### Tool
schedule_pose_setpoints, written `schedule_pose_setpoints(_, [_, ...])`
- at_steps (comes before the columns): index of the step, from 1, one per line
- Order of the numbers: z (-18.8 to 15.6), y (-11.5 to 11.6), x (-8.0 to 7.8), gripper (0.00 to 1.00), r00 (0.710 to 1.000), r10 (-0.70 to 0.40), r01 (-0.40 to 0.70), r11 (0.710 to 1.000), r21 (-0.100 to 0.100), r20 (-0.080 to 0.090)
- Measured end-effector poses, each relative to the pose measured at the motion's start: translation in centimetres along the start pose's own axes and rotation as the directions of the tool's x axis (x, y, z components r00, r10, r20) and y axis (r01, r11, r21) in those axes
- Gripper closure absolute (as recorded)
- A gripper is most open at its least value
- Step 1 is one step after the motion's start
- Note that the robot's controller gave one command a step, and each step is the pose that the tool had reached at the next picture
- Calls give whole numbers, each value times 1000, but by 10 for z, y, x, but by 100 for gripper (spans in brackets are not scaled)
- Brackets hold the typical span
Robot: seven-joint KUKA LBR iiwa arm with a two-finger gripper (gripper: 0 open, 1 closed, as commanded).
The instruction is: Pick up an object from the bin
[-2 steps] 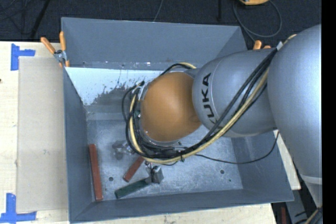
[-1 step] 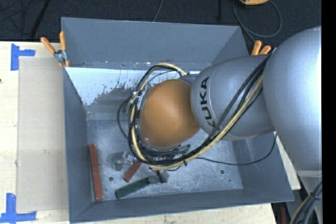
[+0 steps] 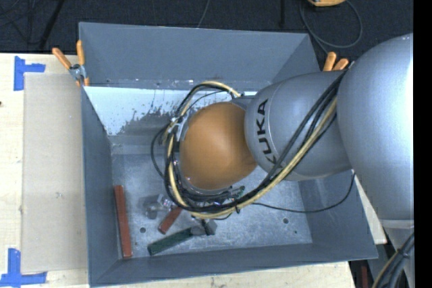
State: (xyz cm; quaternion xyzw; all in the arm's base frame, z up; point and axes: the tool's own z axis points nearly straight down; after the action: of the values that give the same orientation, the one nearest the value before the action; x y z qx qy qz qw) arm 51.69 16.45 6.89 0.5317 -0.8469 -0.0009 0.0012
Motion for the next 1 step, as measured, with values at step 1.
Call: schedule_pose_setpoints(1, [0,-1,0,100,1000,1,-1,1000,3,3])
